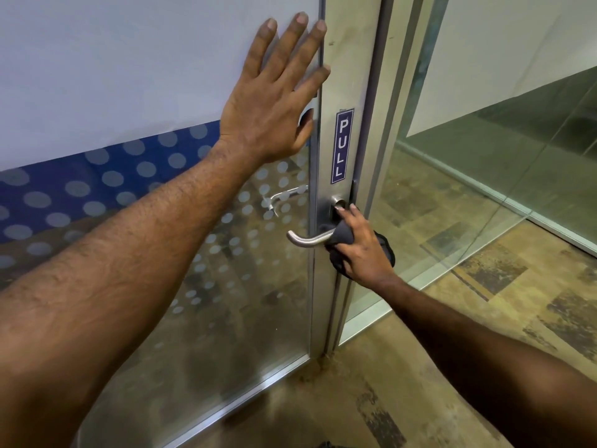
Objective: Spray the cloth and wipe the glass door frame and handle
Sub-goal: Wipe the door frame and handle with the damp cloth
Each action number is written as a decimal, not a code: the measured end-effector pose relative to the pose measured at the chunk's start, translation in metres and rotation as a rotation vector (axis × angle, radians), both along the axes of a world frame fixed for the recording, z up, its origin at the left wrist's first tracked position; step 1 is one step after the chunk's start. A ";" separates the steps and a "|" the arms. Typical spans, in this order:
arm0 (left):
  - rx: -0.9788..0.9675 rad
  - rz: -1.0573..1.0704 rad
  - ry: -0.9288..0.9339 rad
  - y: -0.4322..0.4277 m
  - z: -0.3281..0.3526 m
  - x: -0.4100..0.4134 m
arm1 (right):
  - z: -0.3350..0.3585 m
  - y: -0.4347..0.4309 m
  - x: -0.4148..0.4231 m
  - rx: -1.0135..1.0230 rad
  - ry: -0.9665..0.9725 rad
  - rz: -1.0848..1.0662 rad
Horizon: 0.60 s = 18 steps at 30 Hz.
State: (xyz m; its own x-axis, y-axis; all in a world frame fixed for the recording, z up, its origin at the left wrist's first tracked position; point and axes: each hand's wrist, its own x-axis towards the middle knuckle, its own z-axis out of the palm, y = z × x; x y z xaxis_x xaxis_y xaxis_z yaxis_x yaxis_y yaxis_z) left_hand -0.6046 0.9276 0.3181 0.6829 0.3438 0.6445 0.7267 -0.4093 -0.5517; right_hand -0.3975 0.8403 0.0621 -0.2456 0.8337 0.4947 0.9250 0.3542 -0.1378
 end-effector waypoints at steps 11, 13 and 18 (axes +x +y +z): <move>0.038 0.000 0.006 0.004 -0.002 0.001 | 0.006 -0.029 0.016 0.049 0.773 -0.042; 0.040 0.000 0.002 0.003 -0.002 0.001 | 0.015 -0.025 0.014 0.130 0.950 -0.050; 0.053 0.004 -0.001 0.004 -0.003 0.002 | 0.040 0.007 -0.003 0.032 1.126 -0.141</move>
